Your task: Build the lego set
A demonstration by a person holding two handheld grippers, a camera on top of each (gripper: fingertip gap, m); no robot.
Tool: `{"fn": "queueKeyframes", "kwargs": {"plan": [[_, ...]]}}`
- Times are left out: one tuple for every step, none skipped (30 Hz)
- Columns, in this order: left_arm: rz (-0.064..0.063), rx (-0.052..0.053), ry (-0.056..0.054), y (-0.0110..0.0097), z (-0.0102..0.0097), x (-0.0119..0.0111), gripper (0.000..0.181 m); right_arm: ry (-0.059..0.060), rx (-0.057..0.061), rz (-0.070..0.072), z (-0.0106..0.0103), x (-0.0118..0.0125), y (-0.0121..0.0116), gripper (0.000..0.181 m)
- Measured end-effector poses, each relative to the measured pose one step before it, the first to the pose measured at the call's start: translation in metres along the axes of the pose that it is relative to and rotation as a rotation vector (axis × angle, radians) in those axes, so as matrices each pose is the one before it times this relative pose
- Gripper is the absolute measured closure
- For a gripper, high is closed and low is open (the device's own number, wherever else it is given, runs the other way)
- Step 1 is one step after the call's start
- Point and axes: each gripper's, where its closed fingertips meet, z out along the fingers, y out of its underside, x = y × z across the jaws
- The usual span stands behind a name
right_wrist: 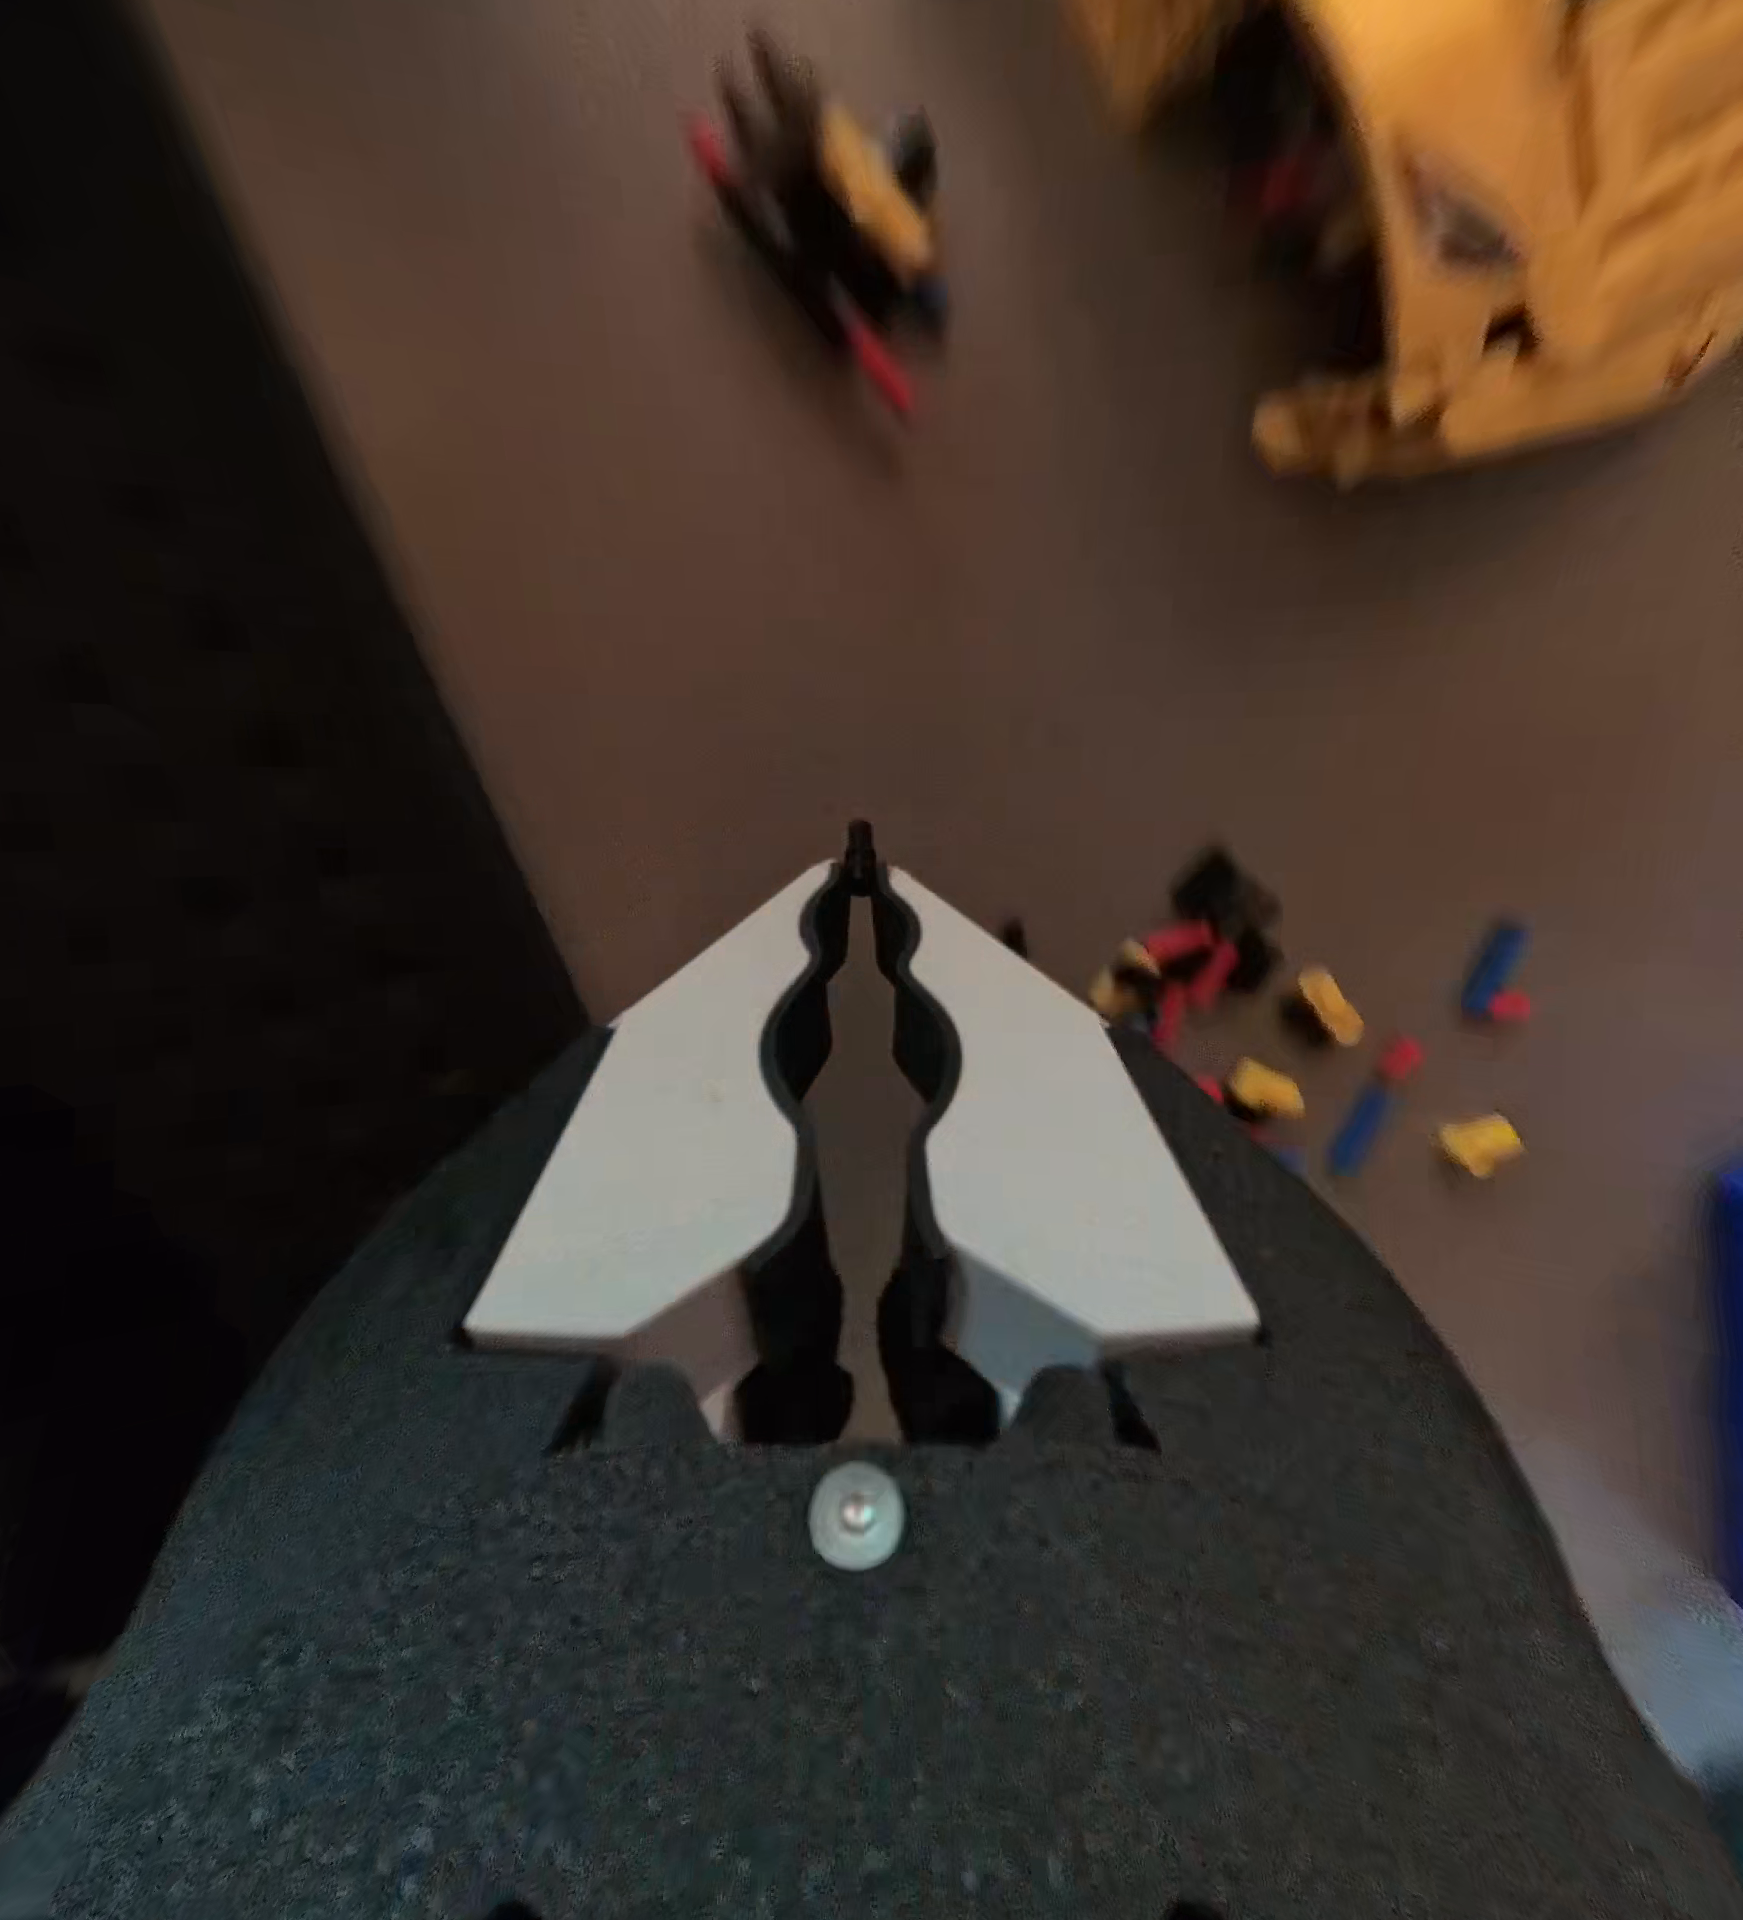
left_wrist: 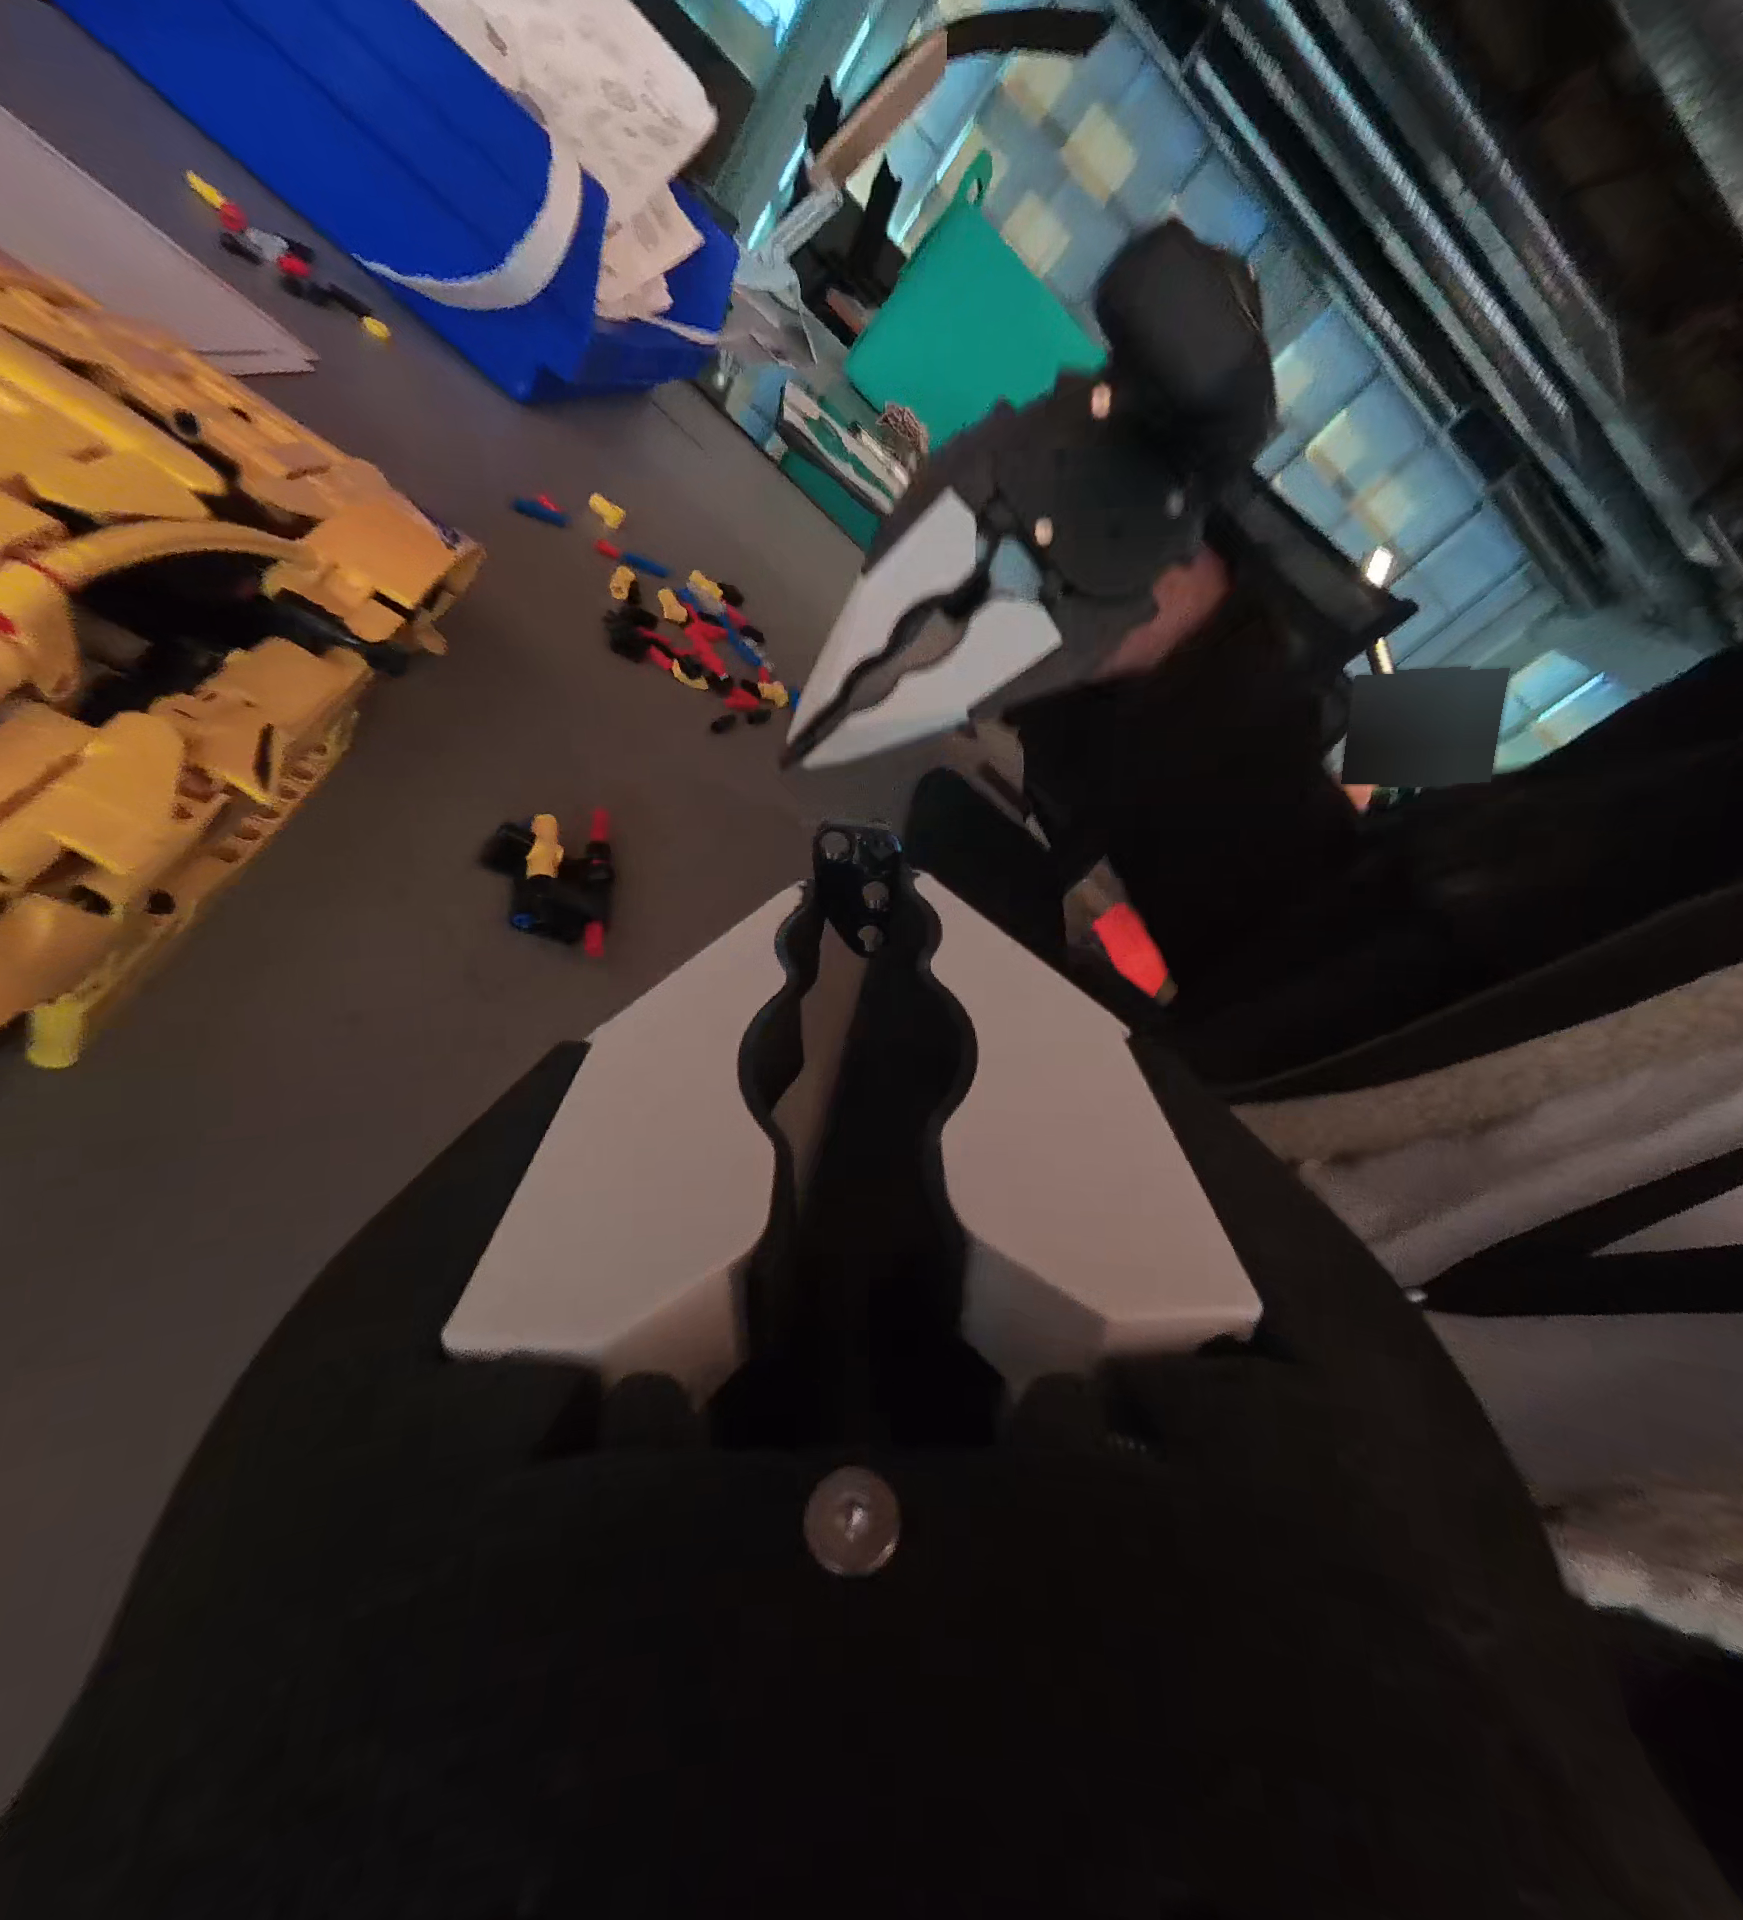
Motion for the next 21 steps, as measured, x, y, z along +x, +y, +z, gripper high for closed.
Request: {"fn": "queueKeyframes", "kwargs": {"plan": [[0.0211, -0.0213, -0.0175, 0.00377, 0.00271, -0.00047, 0.168, -0.0042, -0.1363, -0.0171, -0.00171, 0.00432, 0.01412, 0.178], [0.0252, -0.0118, -0.0197, 0.00225, 0.00154, -0.00017, 0.168, 0.0161, -0.1233, -0.0151, -0.00056, 0.00744, 0.0128, 0.178], [0.0226, -0.0027, -0.0132, 0.00105, 0.00025, 0.00064, 0.168, 0.0196, -0.0852, -0.009, -0.0002, 0.00763, 0.00938, 0.178], [0.0128, 0.0035, -0.006, 0.00007, -0.00072, 0.00091, 0.168, -0.0367, -0.0686, -0.0019, 0.0003, -0.00106, 0.01065, 0.178], [0.0002, 0.0089, 0.0004, -0.00077, -0.00158, 0.00069, 0.168, -0.0176, -0.0807, 0.0113, -0.00016, 0.00285, 0.01621, 0.178], [-0.0118, 0.0141, 0.0067, -0.00159, -0.00224, 0.00048, 0.168, 0.016, -0.0637, 0.0251, -0.00084, 0.00883, 0.01803, 0.178], [-0.0204, 0.0158, 0.0111, -0.00218, -0.00243, 0.00014, 0.168, -0.012, -0.0364, 0.0379, -0.00005, 0.00596, 0.01724, 0.178], [-0.0224, 0.014, 0.012, -0.00219, -0.00228, -0.00018, 0.168, -0.0231, -0.0303, 0.0506, 0.00189, 0.00607, 0.01812, 0.178], [-0.0185, 0.0105, 0.0114, -0.00201, -0.00161, -0.00004, 0.167, -0.0181, -0.025, 0.0504, 0.00469, 0.00843, 0.01776, 0.178], [-0.0107, 0.0053, 0.0094, -0.00117, -0.00074, 0.00031, 0.167, -0.0322, -0.013, 0.0416, 0.00754, 0.0073, 0.0149, 0.178], [-0.0015, -0.0008, 0.0048, 0.00003, 0.00009, 0.00052, 0.167, -0.0301, -0.0085, 0.0432, 0.00862, 0.0071, 0.01292, 0.178], [0.005, -0.0062, 0.0016, 0.00122, 0.00084, 0.00071, 0.167, -0.022, -0.0153, 0.0427, 0.00783, 0.00666, 0.01246, 0.178], [0.0063, -0.0104, 0.0016, 0.00195, 0.00137, 0.00098, 0.167, -0.0228, -0.0098, 0.0334, 0.00694, 0.00452, 0.00998, 0.178], [0.0055, -0.0122, 0.0014, 0.00217, 0.00162, 0.00074, 0.167, -0.0218, -0.0033, 0.0199, 0.00648, 0.00276, 0.00657, 0.178], [0.0043, -0.0103, -0.0001, 0.00175, 0.00128, 0.00037, 0.167, -0.0069, -0.005, 0.0149, 0.00598, 0.00312, 0.00482, 0.178], [0.0028, -0.0057, -0.001, 0.00094, 0.00078, 0.00012, 0.167, -0.0066, -0.015, 0.0122, 0.0054, 0.00122, 0.00481, 0.178], [0.0, -0.0004, -0.001, 0.00011, 0.00008, -0.00021, 0.167, -0.0117, -0.0192, 0.0019, 0.00461, -0.00137, 0.00401, 0.178], [-0.0034, 0.0041, 0.0005, -0.00056, -0.00043, -0.00019, 0.167, 0.0042, -0.0076, -0.0065, 0.0031, -0.00027, 0.00196, 0.178], [-0.006, 0.0055, 0.0017, -0.00086, -0.00055, -0.00034, 0.168, 0.0053, -0.0019, -0.0092, 0.00182, -0.00044, 0.0006, 0.178], [-0.0075, 0.0042, 0.0023, -0.00055, -0.00053, -0.00042, 0.168, 0.0002, 0.0004, -0.0071, 0.00102, -0.00112, 0.00006, 0.178], [-0.0075, 0.0025, 0.0043, -0.00051, -0.00029, -0.00014, 0.167, 0.005, -0.0032, -0.0021, 0.0007, 0.0001, 0.00036, 0.178]]}}
